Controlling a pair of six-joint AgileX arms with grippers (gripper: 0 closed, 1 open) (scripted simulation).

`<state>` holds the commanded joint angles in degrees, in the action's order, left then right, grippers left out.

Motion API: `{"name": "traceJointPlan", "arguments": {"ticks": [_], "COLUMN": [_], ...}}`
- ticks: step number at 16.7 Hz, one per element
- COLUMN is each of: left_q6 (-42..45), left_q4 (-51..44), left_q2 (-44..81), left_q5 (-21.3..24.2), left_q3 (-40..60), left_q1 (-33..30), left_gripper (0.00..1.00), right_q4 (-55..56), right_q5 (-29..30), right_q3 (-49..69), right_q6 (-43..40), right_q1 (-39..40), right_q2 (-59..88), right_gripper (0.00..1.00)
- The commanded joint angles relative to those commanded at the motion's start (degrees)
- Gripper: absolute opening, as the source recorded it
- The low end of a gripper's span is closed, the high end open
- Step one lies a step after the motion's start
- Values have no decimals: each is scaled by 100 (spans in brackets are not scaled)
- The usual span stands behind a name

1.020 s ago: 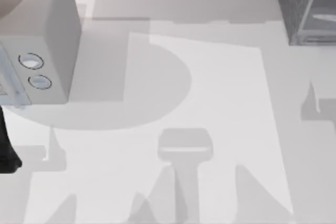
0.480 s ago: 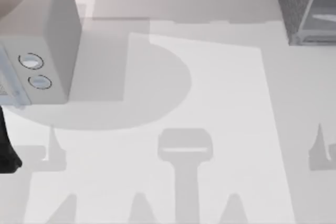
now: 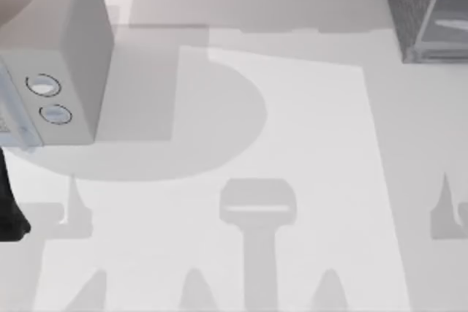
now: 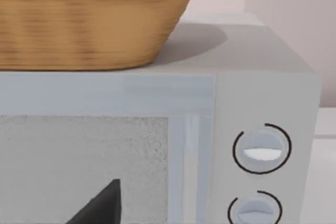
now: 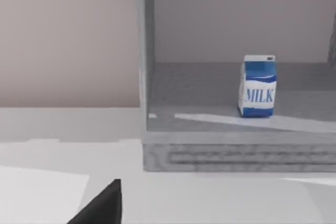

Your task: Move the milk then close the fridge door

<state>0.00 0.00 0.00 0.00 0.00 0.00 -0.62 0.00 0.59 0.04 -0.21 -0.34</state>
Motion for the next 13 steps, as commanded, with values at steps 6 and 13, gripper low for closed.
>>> {"name": "traceJointPlan", "arguments": {"ticks": [6, 13], "left_q6": [0, 0], "left_q4": [0, 0], "left_q2": [0, 0], "left_q5": [0, 0], "left_q3": [0, 0], "left_q1": [0, 0], "left_gripper": [100, 100], "right_q4": [-1646, -5271], "right_q5": [35, 28], "right_q3": [859, 2423], "right_q6": [10, -44], "right_q1": [-22, 7], "right_q2": [-1044, -2951], "right_gripper": [100, 100]}}
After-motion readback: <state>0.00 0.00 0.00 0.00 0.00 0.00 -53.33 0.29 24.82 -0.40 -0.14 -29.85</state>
